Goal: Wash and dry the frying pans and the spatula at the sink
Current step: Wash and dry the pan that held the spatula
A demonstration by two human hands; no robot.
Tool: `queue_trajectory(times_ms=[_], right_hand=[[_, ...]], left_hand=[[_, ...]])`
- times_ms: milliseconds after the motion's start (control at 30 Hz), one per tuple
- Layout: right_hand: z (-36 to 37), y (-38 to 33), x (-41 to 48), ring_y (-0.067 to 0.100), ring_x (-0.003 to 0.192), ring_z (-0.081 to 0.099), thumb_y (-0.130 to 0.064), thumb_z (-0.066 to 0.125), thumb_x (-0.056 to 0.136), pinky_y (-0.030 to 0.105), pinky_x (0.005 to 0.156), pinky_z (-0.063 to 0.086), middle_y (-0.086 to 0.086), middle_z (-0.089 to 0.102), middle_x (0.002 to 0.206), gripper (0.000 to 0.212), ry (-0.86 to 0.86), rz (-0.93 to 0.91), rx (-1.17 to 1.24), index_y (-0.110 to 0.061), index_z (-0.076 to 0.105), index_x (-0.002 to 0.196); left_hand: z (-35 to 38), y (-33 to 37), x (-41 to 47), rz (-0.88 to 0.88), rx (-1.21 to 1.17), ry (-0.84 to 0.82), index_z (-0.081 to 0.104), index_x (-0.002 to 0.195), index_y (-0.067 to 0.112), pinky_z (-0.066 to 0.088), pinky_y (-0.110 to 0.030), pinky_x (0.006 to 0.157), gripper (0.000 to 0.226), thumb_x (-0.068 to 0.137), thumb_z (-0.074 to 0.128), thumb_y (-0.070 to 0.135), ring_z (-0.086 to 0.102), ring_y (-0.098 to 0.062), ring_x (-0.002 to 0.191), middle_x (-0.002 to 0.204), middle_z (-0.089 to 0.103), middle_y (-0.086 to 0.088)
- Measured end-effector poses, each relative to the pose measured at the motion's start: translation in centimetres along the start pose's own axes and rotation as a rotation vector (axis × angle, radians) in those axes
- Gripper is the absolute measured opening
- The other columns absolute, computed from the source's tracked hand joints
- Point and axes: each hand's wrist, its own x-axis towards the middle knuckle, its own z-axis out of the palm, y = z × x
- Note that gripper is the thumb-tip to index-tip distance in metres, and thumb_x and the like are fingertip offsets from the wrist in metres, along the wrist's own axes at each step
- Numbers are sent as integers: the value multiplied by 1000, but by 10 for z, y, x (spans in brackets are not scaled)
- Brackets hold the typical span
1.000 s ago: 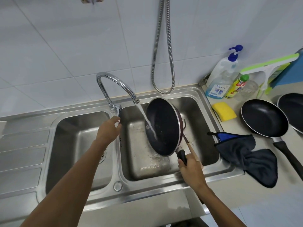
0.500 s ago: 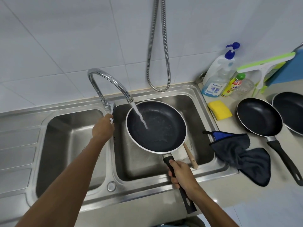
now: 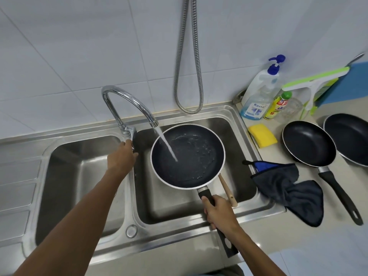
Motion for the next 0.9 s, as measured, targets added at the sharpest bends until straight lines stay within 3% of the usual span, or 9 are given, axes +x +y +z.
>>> queue_trajectory(times_ms=[67, 133, 233, 333, 433, 500, 667, 800, 900], right_hand=[[-4, 4, -1, 11, 67, 66, -39, 57, 101, 23, 58, 57, 2, 66, 79, 26, 44, -35, -134, -14, 62, 99], [-9, 6, -2, 9, 73, 64, -34, 59, 101, 13, 54, 50, 1, 62, 88, 21, 87, -63, -216, -13, 58, 102], [-18, 7, -3, 4, 73, 59, -27, 61, 100, 8, 49, 44, 5, 59, 102, 15, 162, -124, -329, -17, 51, 106], [-28, 7, -1, 4, 67, 57, -25, 61, 100, 10, 48, 41, -1, 62, 93, 23, 205, -157, -452, -22, 43, 113], [-33, 10, 1, 15, 75, 64, -25, 64, 98, 23, 64, 51, -5, 63, 89, 33, 253, -220, -514, -20, 43, 123], [-32, 11, 0, 15, 78, 65, -25, 65, 97, 26, 67, 52, -7, 63, 90, 35, 271, -237, -520, -20, 43, 124], [-25, 11, -5, 14, 75, 63, -20, 69, 94, 24, 63, 46, -4, 65, 89, 38, 325, -276, -470, -22, 44, 122], [-32, 11, -7, 10, 76, 63, -19, 70, 93, 26, 66, 55, -7, 62, 85, 31, 323, -270, -451, -26, 44, 108], [-39, 10, -7, 5, 75, 62, -19, 69, 94, 17, 62, 48, -10, 60, 83, 29, 322, -267, -432, -27, 43, 102]], left_hand=[[-5, 1, 2, 7, 75, 23, 56, 124, 13, 53, -48, 84, 39, 95, 67, 35, 64, -37, 107, 116, 66, -13], [-10, 3, 5, 24, 196, 43, 58, 124, 12, 53, -46, 81, 40, 94, 68, 36, 64, -37, 106, 112, 69, -14], [-19, 7, 7, 62, 345, 49, 58, 128, 12, 54, -41, 76, 43, 94, 66, 37, 67, -36, 104, 106, 72, -12], [-24, 10, 5, 90, 400, 62, 63, 119, 10, 53, -38, 71, 34, 94, 66, 33, 69, -36, 98, 98, 75, -11], [-28, 5, -3, 87, 354, 145, 69, 98, 8, 53, -39, 62, 13, 91, 68, 19, 71, -38, 76, 86, 73, -11], [-35, -4, 2, 102, 337, 230, 70, 94, 10, 54, -38, 58, 10, 95, 65, 19, 70, -36, 67, 83, 72, -10], [-69, -6, 29, 131, 423, 292, 75, 94, 19, 54, -38, 62, 8, 94, 69, 23, 73, -37, 71, 81, 74, -9], [-81, 11, 47, 104, 324, 337, 75, 94, 11, 51, -41, 65, 11, 94, 67, 19, 71, -45, 72, 79, 70, -21], [-77, 14, 57, 80, 289, 345, 72, 97, 7, 52, -44, 66, 7, 92, 67, 10, 70, -48, 71, 76, 69, -24]])
